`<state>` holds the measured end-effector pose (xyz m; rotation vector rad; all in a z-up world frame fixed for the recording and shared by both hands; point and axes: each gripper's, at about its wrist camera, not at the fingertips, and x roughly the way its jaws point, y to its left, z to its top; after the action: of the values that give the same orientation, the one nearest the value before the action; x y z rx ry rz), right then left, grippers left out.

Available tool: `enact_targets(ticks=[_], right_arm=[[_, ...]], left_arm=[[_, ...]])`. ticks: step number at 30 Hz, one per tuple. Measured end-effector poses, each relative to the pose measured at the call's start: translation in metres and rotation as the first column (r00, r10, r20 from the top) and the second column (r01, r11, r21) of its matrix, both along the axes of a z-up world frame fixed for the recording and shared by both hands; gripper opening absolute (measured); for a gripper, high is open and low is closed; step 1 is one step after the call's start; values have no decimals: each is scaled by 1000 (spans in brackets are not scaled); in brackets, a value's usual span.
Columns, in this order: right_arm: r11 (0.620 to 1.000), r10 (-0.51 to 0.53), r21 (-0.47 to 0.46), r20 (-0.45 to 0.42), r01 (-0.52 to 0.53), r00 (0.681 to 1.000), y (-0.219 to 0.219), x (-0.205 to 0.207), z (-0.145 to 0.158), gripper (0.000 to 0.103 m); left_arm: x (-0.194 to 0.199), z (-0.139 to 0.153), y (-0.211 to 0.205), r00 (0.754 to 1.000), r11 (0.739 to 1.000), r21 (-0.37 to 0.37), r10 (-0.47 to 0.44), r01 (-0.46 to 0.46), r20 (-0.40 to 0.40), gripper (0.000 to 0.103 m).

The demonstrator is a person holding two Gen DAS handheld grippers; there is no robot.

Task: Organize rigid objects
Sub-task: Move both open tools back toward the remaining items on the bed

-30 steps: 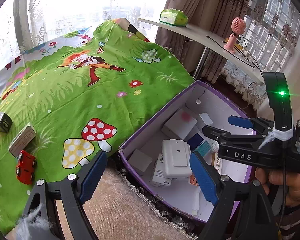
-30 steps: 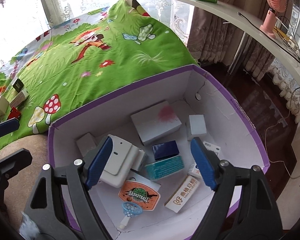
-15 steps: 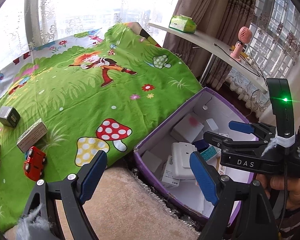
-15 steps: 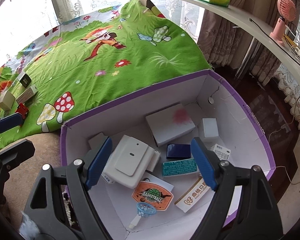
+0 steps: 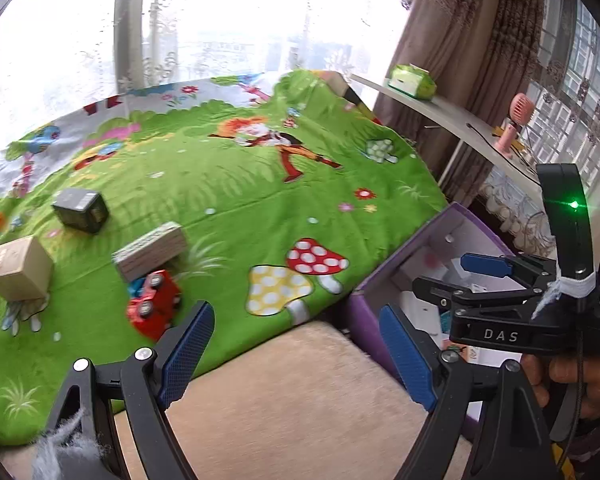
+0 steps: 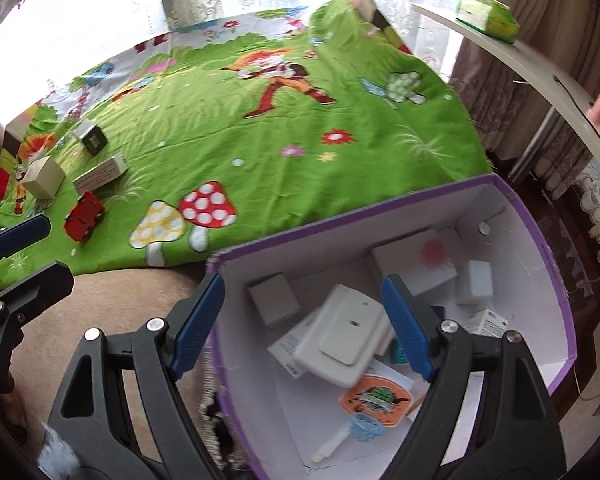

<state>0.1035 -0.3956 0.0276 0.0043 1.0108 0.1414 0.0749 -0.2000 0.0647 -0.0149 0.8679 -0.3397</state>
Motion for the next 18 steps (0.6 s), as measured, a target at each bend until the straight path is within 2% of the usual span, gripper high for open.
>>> enact_targets(ticks=[9,14,18], right_arm=[[992,114,47,16,-114,993,53,5,-2,83],[987,150,48,20,-151,988,72,6,-1,83],[983,173,62,25,-174,985,83,5,0,83]], left_arm=[[-4,-10,52,989,989,-25,146,-146,-21,86],[-6,-10,64,985,985,-38,170,-170,-16,86],[1,-20,68,981,981,-57,184,-187,-55,86]])
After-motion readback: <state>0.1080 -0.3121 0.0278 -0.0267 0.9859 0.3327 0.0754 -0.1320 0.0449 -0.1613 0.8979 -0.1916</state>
